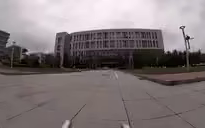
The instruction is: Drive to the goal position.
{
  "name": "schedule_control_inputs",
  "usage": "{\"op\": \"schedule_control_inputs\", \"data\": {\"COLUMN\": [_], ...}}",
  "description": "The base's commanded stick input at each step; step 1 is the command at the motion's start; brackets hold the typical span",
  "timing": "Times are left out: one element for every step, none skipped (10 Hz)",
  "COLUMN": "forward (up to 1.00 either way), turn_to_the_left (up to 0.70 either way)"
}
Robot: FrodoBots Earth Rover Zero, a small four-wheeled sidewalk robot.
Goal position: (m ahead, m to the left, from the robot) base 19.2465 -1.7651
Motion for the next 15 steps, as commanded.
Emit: {"op": "schedule_control_inputs", "data": {"forward": [1.0,1.0,1.0,1.0,1.0,1.0,1.0,1.0,1.0,1.0,1.0,1.0,1.0,1.0,1.0], "turn_to_the_left": [0.0,-0.02,-0.03,0.0,-0.17,0.0,0.0,-0.02,-0.16,-0.02,0.0,-0.05,-0.13,0.0,0.0]}}
